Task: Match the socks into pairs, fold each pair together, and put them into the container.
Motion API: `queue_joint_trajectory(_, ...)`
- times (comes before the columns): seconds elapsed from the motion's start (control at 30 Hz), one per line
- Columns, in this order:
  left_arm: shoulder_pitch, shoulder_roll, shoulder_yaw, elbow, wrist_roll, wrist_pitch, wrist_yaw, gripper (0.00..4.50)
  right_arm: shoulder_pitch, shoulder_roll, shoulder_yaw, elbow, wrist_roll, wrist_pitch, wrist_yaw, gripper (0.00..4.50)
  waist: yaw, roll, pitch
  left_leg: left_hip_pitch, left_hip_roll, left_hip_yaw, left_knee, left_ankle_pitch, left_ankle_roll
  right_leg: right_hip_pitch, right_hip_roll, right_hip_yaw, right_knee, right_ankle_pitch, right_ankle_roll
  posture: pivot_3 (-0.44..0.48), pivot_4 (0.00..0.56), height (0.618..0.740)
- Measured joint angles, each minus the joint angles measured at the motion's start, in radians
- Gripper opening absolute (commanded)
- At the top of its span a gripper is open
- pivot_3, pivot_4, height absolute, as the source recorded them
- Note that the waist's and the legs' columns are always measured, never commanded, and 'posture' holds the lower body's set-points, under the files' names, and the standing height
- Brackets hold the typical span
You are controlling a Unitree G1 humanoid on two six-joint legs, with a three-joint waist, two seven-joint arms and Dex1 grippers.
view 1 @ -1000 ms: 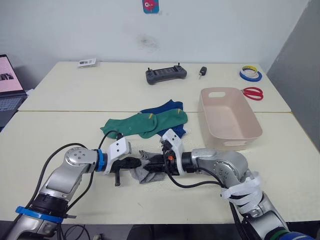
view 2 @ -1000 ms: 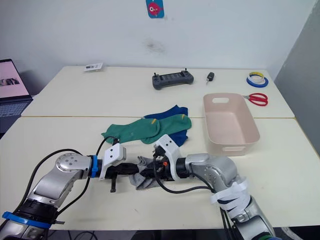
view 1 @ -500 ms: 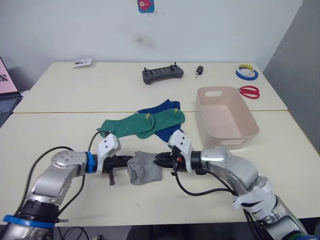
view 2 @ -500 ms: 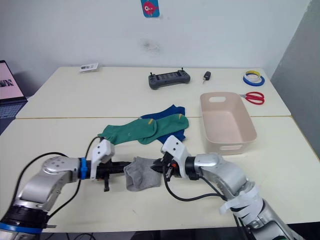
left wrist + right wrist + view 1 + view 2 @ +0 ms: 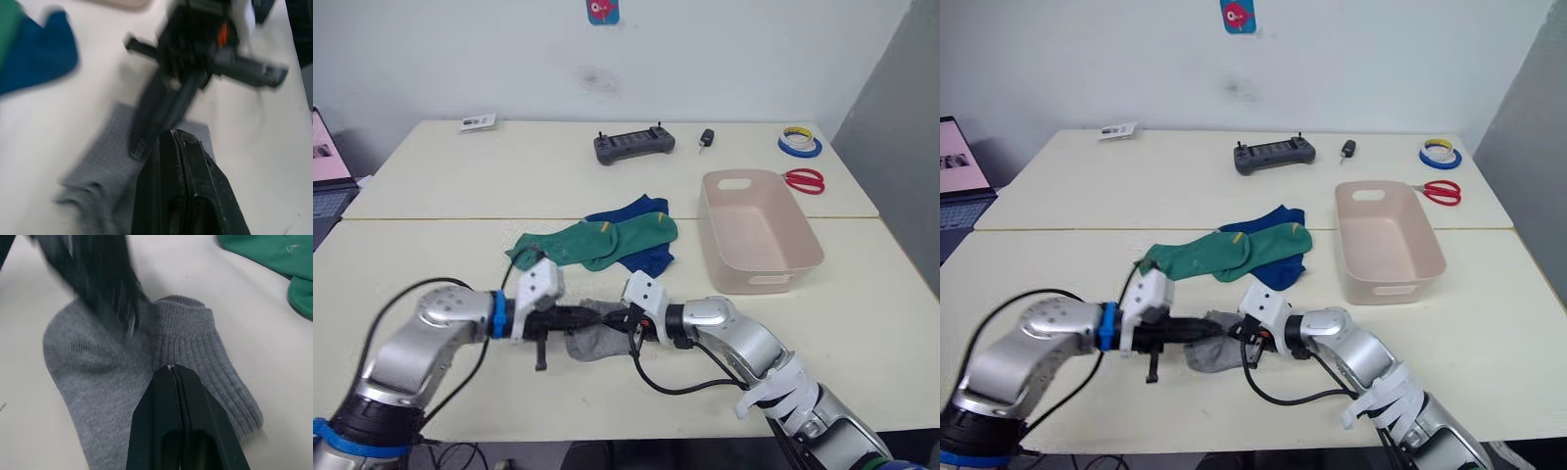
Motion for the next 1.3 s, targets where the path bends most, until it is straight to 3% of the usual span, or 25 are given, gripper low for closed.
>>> queue_joint_trajectory(0.1,-0.001,0.003,-0.033,0.096,0.083,-0.104,-0.005,0.0,0.001,-0.006,-0.001,0.002,-0.02,-0.003,0.002,0.05,0.001,0.0,0.0,0.0,0.0,-0.001,0.0,0.0,0.0,0.0,0.0,0.0,0.0,0.0,0.0,0.0,0.15,0.74)
queue_joint_trajectory(0.3,-0.001,-0.003,-0.036,0.155,0.097,-0.183,-0.021,0.0,0.022,-0.024,-0.013,-0.007,-0.022,-0.016,0.017,0.05,0.003,0.0,0.0,0.001,0.0,0.0,0.0,0.0,0.0,0.001,-0.001,0.0,0.0,0.0,0.0,0.0,0.15,0.74)
queue_joint_trajectory(0.57,0.037,-0.009,0.039,0.073,-0.041,-0.023,-0.016,0.0,0.064,-0.1,-0.101,-0.105,0.019,0.036,0.058,0.05,0.002,-0.001,0.001,0.0,0.0,-0.001,0.0,0.0,0.0,0.001,-0.001,-0.001,0.0,0.0,0.0,0.0,0.15,0.74)
queue_joint_trajectory(0.77,-0.075,-0.058,0.051,0.031,-0.082,0.096,0.073,0.0,0.02,-0.029,-0.118,-0.11,0.029,0.056,0.046,0.05,0.0,-0.001,0.001,0.0,-0.001,-0.001,0.0,0.0,0.0,0.001,0.0,-0.001,0.0,0.0,0.0,0.0,0.15,0.74)
queue_joint_trajectory(0.93,-0.083,-0.06,-0.027,0.141,0.042,0.025,0.099,0.0,0.011,0.004,-0.071,-0.018,-0.021,0.02,0.041,0.05,-0.001,-0.001,0.001,-0.001,-0.001,0.0,0.0,0.0,0.0,0.0,0.0,0.0,0.0,0.0,0.0,0.0,0.15,0.74)
queue_joint_trajectory(1.3,-0.038,-0.07,0.01,0.163,0.041,-0.066,0.087,0.0,0.084,-0.129,-0.092,-0.109,-0.015,0.009,0.116,0.05,-0.003,-0.001,0.001,0.0,0.0,0.0,0.0,0.0,0.0,0.001,-0.001,0.0,0.0,0.0,0.0,0.0,0.15,0.74)
